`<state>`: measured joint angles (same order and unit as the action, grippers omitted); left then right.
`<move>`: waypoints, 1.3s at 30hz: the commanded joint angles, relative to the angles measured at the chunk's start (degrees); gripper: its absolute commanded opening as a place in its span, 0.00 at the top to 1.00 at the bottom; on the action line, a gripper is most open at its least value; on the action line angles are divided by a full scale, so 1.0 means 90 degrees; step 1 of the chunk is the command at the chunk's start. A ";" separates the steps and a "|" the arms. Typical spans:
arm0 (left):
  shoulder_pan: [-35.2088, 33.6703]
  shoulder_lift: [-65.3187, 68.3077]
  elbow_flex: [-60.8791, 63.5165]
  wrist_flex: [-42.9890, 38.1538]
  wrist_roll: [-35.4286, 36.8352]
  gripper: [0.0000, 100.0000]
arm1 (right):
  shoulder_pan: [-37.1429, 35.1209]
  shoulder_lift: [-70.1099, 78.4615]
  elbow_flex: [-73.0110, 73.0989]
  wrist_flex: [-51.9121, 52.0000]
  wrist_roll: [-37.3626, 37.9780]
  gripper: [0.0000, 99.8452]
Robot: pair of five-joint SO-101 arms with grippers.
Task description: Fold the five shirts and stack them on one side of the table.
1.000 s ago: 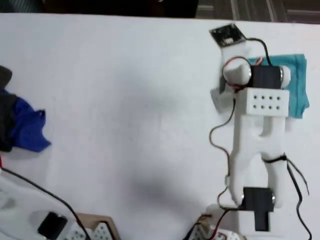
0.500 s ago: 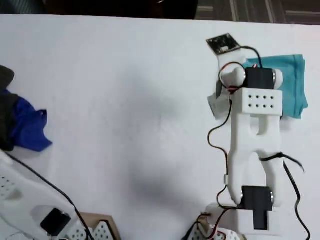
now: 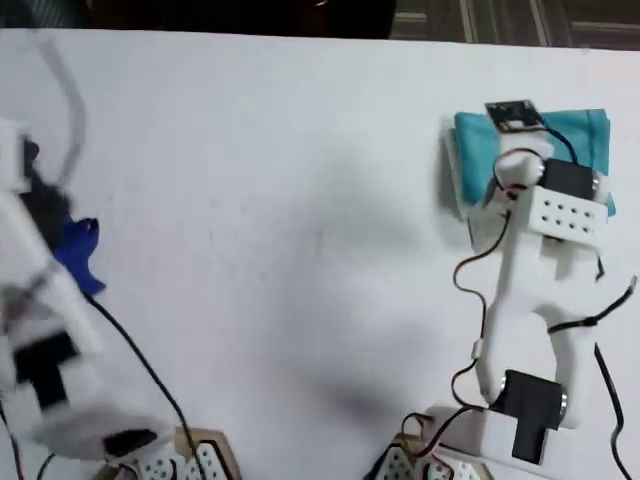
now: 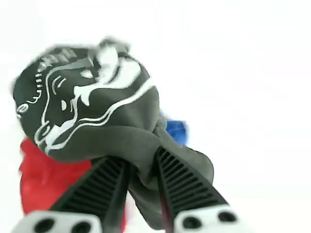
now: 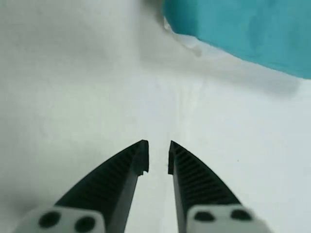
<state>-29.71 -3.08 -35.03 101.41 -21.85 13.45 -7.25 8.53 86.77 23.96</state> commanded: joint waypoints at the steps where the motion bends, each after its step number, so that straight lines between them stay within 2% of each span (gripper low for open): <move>1: 0.1641 -0.1866 0.0786 0.0098 0.0391 0.97 | 0.0230 -0.0278 0.0068 -0.0093 -0.0059 0.92; 7: 0.4376 -0.2813 0.2486 -0.0039 0.1416 0.97 | 0.0278 -0.0308 0.0176 -0.0083 -0.0059 0.85; 9: 0.4864 -0.2823 0.3150 -0.0264 0.1553 0.97 | 0.0278 -0.0317 0.0176 -0.0063 -0.0059 0.85; 12: 0.5197 -0.2833 0.4274 -0.0830 0.1563 0.97 | 0.0288 -0.0317 0.0176 -0.0044 -0.0059 0.85; 16: 0.5245 -0.2852 0.5338 -0.1524 0.1553 0.96 | 0.0278 -0.0317 0.0176 -0.0044 -0.0059 0.85; 18: 0.5245 -0.2862 0.5553 -0.1651 0.1553 0.92 | 0.0278 -0.0317 0.0176 -0.0044 -0.0059 0.85; 22: 0.5206 -0.2872 0.5563 -0.1651 0.1553 0.82 | 0.0278 -0.0317 0.0176 -0.0044 -0.0059 0.85; 26: 0.4982 -0.2960 0.5309 -0.1592 0.1553 0.81 | 0.0278 -0.0317 0.0176 -0.0034 -0.0059 0.85; 30: 0.4386 -0.3106 0.4811 -0.1631 0.1543 0.81 | 0.0249 -0.0317 0.0186 0.0054 -0.0059 0.85; 35: 0.3321 -0.2344 0.5094 -0.2872 0.1553 0.81 | 0.0239 -0.0317 0.0176 0.0210 -0.0059 0.85; 39: 0.3009 -0.0928 0.5035 -0.3673 0.1582 0.81 | 0.0239 -0.0317 0.0176 0.0454 -0.0039 0.85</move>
<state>-0.79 -18.55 11.47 73.27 -8.22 15.38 -7.25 10.37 89.23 23.96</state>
